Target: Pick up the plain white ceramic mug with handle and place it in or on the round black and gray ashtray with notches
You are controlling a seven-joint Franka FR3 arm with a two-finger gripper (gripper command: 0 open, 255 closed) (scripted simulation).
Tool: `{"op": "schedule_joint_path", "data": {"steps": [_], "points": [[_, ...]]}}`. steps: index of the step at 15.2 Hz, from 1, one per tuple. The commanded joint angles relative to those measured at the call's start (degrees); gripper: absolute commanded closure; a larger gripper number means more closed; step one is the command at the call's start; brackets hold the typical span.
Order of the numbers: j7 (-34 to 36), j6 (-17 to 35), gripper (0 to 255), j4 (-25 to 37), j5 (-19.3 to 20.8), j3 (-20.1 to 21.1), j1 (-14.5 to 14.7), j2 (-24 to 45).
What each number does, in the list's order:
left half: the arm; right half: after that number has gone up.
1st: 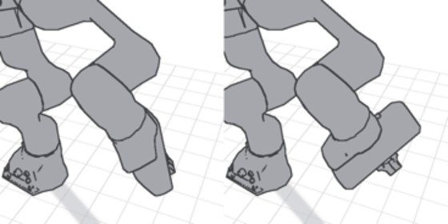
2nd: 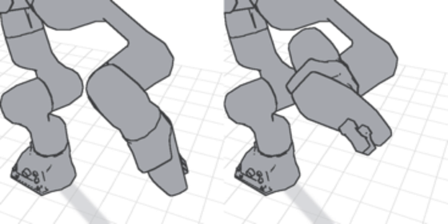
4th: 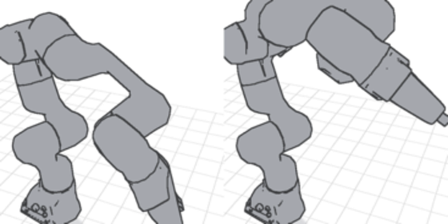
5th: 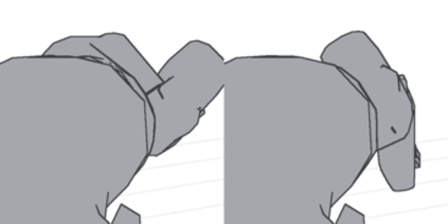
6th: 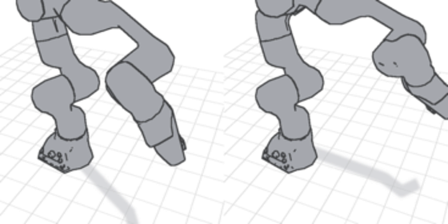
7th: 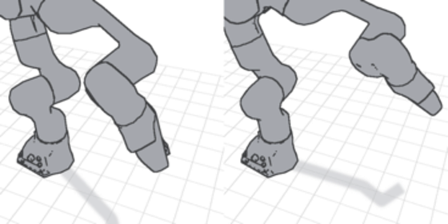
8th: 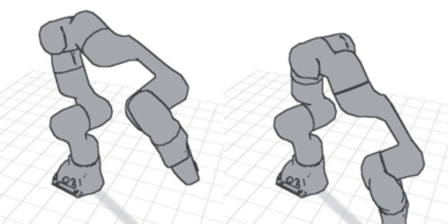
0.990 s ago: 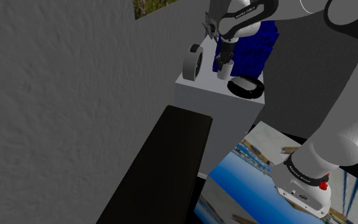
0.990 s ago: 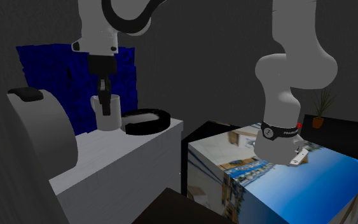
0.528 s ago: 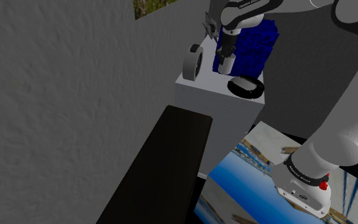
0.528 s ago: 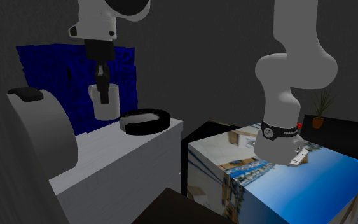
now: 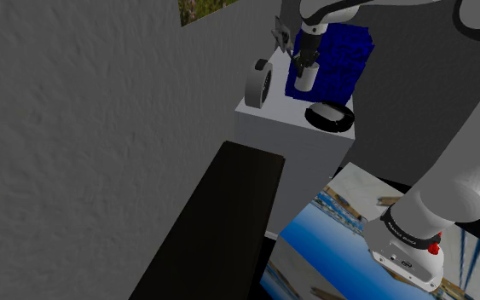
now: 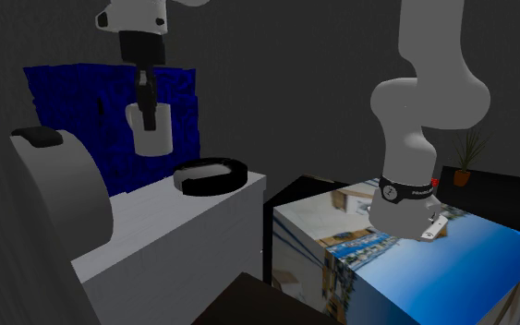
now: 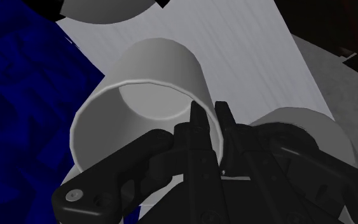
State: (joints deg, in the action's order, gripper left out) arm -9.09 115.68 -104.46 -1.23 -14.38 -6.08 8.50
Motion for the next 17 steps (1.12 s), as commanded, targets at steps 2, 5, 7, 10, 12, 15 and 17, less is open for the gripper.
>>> {"op": "schedule_joint_path", "data": {"steps": [2, 5, 7, 10, 12, 15, 17], "points": [[-0.71, -1.34, 255, -0.46, 0.41, -0.43, -0.40, -1.85], [-2.97, -1.01, 255, -5.16, 1.48, -1.72, -1.67, -6.41], [-4.53, -1.00, 255, -7.92, 2.26, -2.64, -2.60, -9.29], [-6.98, -1.26, 255, -11.50, 3.53, -4.14, -4.06, -13.36], [-8.68, -1.60, 255, -13.54, 4.43, -5.20, -5.10, -15.92], [-9.07, -0.14, 255, -15.11, 4.52, -5.47, -5.33, -16.05], [-9.14, 1.40, 255, -16.28, 4.43, -5.55, -5.35, -15.67]]}}
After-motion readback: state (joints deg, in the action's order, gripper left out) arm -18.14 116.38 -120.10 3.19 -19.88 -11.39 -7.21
